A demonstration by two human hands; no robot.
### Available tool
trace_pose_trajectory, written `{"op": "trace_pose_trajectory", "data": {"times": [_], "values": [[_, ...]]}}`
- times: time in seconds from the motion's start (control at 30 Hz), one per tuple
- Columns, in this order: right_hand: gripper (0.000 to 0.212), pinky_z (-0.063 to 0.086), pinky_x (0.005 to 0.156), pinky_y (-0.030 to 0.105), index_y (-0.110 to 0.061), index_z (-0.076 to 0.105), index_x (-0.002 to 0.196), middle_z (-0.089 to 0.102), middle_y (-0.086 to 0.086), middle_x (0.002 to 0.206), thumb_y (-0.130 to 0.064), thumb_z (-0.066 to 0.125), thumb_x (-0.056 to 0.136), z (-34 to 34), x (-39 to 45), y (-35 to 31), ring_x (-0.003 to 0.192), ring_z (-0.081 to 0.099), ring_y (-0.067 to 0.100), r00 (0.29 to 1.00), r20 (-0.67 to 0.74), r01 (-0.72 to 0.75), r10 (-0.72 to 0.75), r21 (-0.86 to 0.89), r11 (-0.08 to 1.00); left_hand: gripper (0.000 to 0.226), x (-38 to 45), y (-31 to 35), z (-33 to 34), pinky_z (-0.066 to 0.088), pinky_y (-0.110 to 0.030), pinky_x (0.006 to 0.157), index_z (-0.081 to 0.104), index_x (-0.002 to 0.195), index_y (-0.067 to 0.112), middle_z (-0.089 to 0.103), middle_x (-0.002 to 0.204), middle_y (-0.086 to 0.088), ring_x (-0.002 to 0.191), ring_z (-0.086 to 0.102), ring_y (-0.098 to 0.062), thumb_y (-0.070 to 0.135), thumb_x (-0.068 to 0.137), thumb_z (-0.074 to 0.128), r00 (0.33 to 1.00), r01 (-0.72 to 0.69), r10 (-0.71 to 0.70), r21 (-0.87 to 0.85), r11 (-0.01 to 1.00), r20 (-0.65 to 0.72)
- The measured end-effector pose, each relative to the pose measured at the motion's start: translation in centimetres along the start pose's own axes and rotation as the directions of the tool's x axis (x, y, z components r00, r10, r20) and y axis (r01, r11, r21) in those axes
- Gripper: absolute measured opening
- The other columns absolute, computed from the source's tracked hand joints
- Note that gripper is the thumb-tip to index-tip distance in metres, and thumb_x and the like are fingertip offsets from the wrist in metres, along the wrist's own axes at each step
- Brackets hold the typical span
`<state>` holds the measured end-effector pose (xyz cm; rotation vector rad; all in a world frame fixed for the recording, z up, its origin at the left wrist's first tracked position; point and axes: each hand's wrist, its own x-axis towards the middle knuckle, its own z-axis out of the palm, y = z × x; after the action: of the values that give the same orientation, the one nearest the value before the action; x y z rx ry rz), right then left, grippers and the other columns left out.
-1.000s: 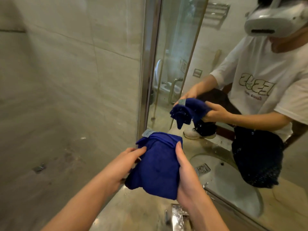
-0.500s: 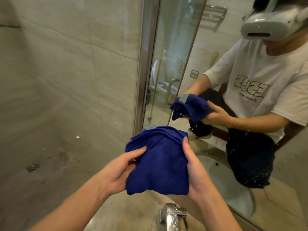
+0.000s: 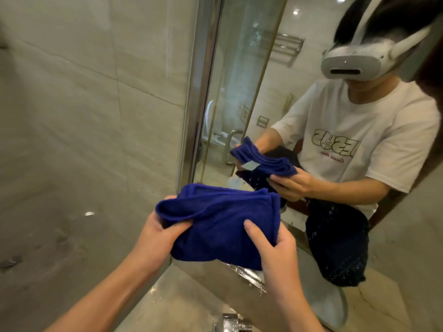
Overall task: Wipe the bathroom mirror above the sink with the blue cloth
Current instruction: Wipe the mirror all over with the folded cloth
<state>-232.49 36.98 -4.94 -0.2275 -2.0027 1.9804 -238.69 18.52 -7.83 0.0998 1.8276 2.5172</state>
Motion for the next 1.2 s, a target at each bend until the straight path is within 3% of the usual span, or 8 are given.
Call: {"op": "trace_pose_trajectory", "data": {"times": [0.27,0.47,0.67,0.77,0.9,0.97,1.03,1.2], "values": [[0.045,0.048,0.102,0.045,-0.041,0.054,0.128,0.065,-0.016,0.121,-0.018,0.066,0.091,1.6,1.4,-0.4,0.115,0.06,0.007,0.978,-0.148,0.135,-0.144,-0.065,0.989,0.059,2.0,0.4,1.1,0.056,-0.019,0.075,0.069,0.104,0.013,0.076,0.102,0.0,0.097,0.07,-0.011,0.039,0.052,0.075,0.989,-0.149,0.145,-0.117,0.982,-0.036],[0.039,0.052,0.084,0.032,-0.043,0.062,0.106,0.068,-0.013,0.102,-0.006,0.061,0.092,2.8,3.9,-6.7,0.095,0.063,0.006,0.911,-0.131,0.375,-0.392,-0.134,0.917,0.04,4.9,5.0,2.2,0.057,-0.023,0.075,0.076,0.095,0.018,0.076,0.1,-0.003,0.094,0.071,-0.014,0.038,0.062,0.086,0.97,-0.238,0.244,-0.313,0.919,-0.02],[0.035,0.04,0.108,0.036,-0.012,0.05,0.133,0.055,0.001,0.134,-0.008,0.052,0.098,3.3,7.7,-15.2,0.13,0.049,0.019,0.527,-0.144,0.731,-0.838,-0.426,0.533,0.012,8.1,13.5,7.7,0.054,-0.027,0.068,0.067,0.088,0.011,0.072,0.081,0.001,0.078,0.067,-0.013,0.011,0.077,0.063,0.915,-0.387,0.395,-0.459,0.8,-0.084],[0.031,0.042,0.105,0.031,-0.015,0.052,0.125,0.058,0.009,0.125,-0.006,0.055,0.096,3.0,10.7,-17.4,0.122,0.053,0.021,0.387,-0.158,0.648,-0.908,-0.655,0.39,0.013,10.9,16.5,9.6,0.052,-0.023,0.076,0.064,0.093,0.022,0.071,0.088,0.01,0.083,0.066,-0.005,0.024,0.083,0.072,0.859,-0.512,0.488,-0.251,0.822,-0.154],[0.016,0.034,0.067,0.018,-0.014,0.066,0.107,0.058,0.008,0.097,-0.014,0.064,0.09,3.1,12.0,-16.9,0.084,0.054,0.018,0.403,-0.116,0.211,-0.908,-0.953,0.216,0.011,14.1,15.8,9.8,0.041,-0.022,0.07,0.06,0.094,0.024,0.062,0.087,0.005,0.081,0.059,-0.015,0.026,0.087,0.069,0.657,-0.643,0.74,0.406,0.649,-0.143],[0.019,0.034,0.061,0.024,-0.023,0.063,0.111,0.061,0.0,0.09,-0.023,0.061,0.092,4.0,11.3,-17.3,0.074,0.053,0.015,0.487,-0.197,0.06,-0.851,-0.965,0.257,0.017,14.5,15.9,9.1,0.033,-0.03,0.066,0.067,0.093,0.018,0.054,0.086,-0.005,0.079,0.05,-0.024,0.031,0.084,0.071,0.569,-0.579,0.816,0.656,0.485,-0.101],[0.018,0.04,0.062,0.029,-0.026,0.056,0.111,0.064,-0.005,0.083,-0.028,0.059,0.093,5.1,10.7,-18.1,0.072,0.056,0.015,0.548,-0.377,-0.005,-0.747,-0.894,0.448,0.022,14.2,17.1,8.4,0.03,-0.033,0.06,0.07,0.086,0.02,0.051,0.076,-0.004,0.072,0.047,-0.03,0.042,0.082,0.072,0.628,-0.456,0.771,0.752,0.476,-0.108],[0.024,0.058,0.071,0.043,-0.021,0.039,0.088,0.062,-0.002,0.071,-0.009,0.06,0.09,8.5,11.1,-18.4,0.062,0.069,0.014,0.573,-0.757,0.244,-0.313,-0.207,0.947,0.033,15.0,17.5,8.4,0.056,-0.043,0.066,0.053,0.081,0.025,0.065,0.064,0.005,0.06,0.066,-0.025,0.046,0.074,0.077,0.914,-0.292,0.368,0.355,0.888,-0.169]]}}
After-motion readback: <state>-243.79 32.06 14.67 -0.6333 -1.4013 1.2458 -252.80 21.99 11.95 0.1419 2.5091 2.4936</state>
